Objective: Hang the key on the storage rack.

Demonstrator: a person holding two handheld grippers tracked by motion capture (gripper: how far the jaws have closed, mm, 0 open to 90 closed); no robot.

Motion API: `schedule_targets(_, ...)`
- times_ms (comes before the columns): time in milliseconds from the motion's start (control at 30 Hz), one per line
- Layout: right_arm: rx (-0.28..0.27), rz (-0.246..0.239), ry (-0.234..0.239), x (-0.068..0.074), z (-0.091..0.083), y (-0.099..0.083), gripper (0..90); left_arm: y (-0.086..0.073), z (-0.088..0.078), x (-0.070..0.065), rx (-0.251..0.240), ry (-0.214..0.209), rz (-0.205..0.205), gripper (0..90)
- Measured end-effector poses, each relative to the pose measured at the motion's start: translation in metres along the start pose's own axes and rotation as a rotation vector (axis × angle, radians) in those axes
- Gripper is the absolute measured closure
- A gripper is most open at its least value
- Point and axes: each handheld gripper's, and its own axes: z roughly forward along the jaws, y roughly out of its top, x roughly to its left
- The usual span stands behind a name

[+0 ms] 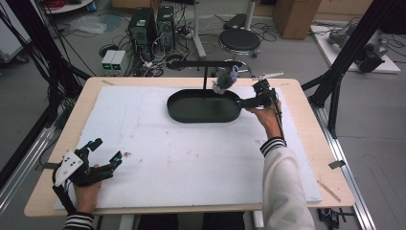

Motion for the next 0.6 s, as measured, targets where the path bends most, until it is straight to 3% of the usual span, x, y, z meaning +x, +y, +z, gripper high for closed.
schedule_targets(133,-0.075,-0.027,0.076,0.002,-0.017,-0.007,0.4,0.000,0.000,0.000,0.002,-0.001,-0.001,12.2)
schedule_targets(333,-0.221,-0.077,0.170,0.002,-0.055,-0.034,0.4,0.000,0.001,0.000,0.009,-0.001,0.000,12.2)
schedule_targets(400,-0.297,-0.107,0.188,0.004,-0.074,-0.056,0.4,0.000,0.001,0.000,0.010,-0.002,-0.001,12.2)
schedule_targets(433,-0.297,-0.107,0.188,0.004,-0.074,-0.056,0.4,0.000,0.001,0.000,0.008,-0.001,-0.001,12.2)
schedule_targets(467,-0.323,-0.111,0.192,0.004,-0.079,-0.064,0.4,0.000,0.001,0.000,0.008,-0.001,0.000,12.2)
schedule_targets(533,-0.321,-0.114,0.192,0.005,-0.088,-0.078,0.4,0.000,0.001,0.000,0.010,-0.001,0.003,12.2)
schedule_targets(567,-0.382,-0.132,0.199,0.006,-0.094,-0.089,0.4,0.000,0.001,0.000,0.008,-0.001,0.001,12.2)
schedule_targets(600,-0.404,-0.133,0.205,0.006,-0.097,-0.095,0.4,0.000,0.001,-0.001,0.008,0.000,0.002,12.2)
